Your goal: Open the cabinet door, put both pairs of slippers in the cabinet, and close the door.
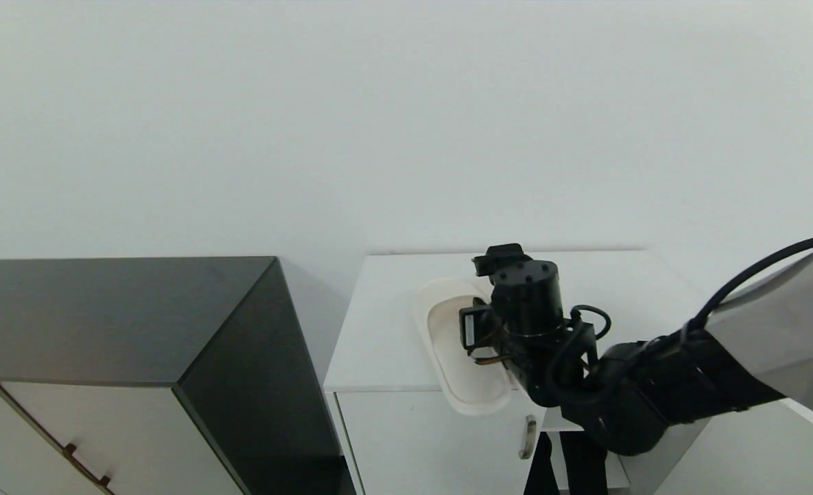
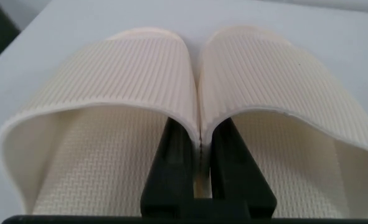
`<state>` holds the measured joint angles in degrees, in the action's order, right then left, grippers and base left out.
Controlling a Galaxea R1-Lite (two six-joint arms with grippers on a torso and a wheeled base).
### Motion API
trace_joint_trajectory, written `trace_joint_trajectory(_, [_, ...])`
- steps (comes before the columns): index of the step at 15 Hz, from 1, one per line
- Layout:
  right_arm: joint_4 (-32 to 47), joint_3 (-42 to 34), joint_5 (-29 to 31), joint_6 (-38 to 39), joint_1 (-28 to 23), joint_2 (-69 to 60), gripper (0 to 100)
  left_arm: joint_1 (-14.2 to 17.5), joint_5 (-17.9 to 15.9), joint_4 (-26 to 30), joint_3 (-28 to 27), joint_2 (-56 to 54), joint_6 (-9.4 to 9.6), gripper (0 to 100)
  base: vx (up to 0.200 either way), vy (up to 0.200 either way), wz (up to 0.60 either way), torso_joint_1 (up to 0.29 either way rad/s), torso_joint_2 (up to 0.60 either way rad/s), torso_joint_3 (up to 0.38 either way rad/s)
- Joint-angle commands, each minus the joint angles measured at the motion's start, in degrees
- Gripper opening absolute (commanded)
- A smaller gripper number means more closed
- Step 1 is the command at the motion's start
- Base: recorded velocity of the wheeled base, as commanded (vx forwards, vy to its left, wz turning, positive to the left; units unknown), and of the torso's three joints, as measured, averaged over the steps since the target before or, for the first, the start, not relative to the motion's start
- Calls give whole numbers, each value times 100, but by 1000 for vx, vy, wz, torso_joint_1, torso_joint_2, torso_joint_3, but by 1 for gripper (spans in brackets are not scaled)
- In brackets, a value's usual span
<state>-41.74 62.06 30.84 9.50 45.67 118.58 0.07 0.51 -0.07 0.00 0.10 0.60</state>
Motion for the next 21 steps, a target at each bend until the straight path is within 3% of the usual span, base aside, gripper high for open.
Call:
trace_joint_trajectory(1, [-405, -1205, -298, -106, 30, -986, 0, 1, 2, -1, 0, -1, 2, 0, 0, 0, 0, 0, 0, 0])
trace_joint_trajectory(4, [-396, -1900, -861, -115, 118, -1786, 0, 1, 2, -1, 0, -1, 11, 0, 0, 0, 0, 0, 0, 0])
trace_joint_trajectory(9, [78, -1970, -843, -115, 522, -2199, 0, 1, 2, -1, 0, -1, 2, 0, 0, 0, 0, 0, 0, 0])
trace_joint_trajectory(16, [70, -1979, -817, -115, 531, -2084, 0, 1, 2, -1, 0, -1, -7, 0, 0, 0, 0, 0, 0, 0])
trace_joint_trajectory(21, [61, -1979, -808, -115, 557, -2014, 0, 1, 2, -1, 0, -1, -7, 0, -200, 0, 0, 4, 1, 4])
